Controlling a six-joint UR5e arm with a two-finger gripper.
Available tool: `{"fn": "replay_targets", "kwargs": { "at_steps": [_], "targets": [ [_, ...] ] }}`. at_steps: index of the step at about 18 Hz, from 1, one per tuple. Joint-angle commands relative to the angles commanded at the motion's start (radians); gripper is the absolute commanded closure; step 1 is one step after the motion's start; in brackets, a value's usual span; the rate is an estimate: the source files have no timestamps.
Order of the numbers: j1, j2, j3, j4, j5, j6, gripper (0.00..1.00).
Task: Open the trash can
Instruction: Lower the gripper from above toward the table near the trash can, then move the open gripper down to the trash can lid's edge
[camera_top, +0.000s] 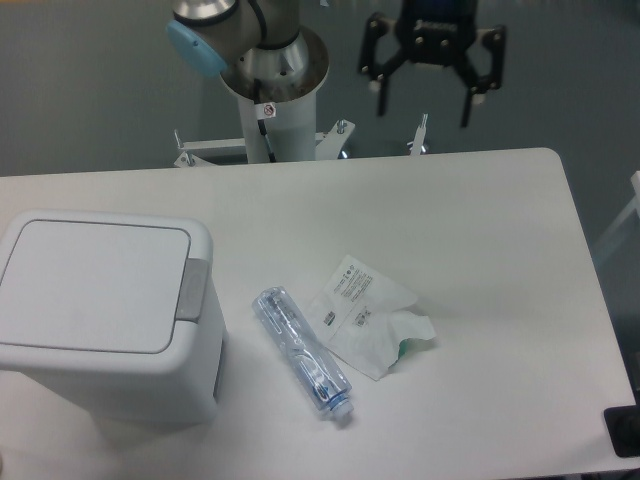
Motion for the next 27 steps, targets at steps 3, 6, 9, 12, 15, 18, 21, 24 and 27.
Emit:
{"fn": "replay_targets", "kwargs": {
  "at_steps": [3,6,9,12,15,18,21,24,27],
  "targets": [
    [-0.090,-0.047,0.000,0.101,0.002,-0.166,0.00],
    [-0.152,-0.095,0.011,0.157,0.009,-0.278,0.00],
    [-0.190,-0.118,0.014,0.166,0.009,-0.344,0.00],
    [-0.223,-0.143,0.014,0.168,0.009,-0.375,0.00],
    [-0.247,-0.169,0.017,0.166,0.008,-0.381,0.00],
    [-0.259,-0.195,0.020,0.175,0.005,-0.441,0.00],
    [-0.281,-0.218,0.020,0.188,0.005,-0.470,0.00],
    [-0.295,-0.227,0.015,0.188,0.005,-0.491,0.00],
    [-0.299,-0.242,0.015,0.189,0.005,-0.495,0.00]
  ]
}}
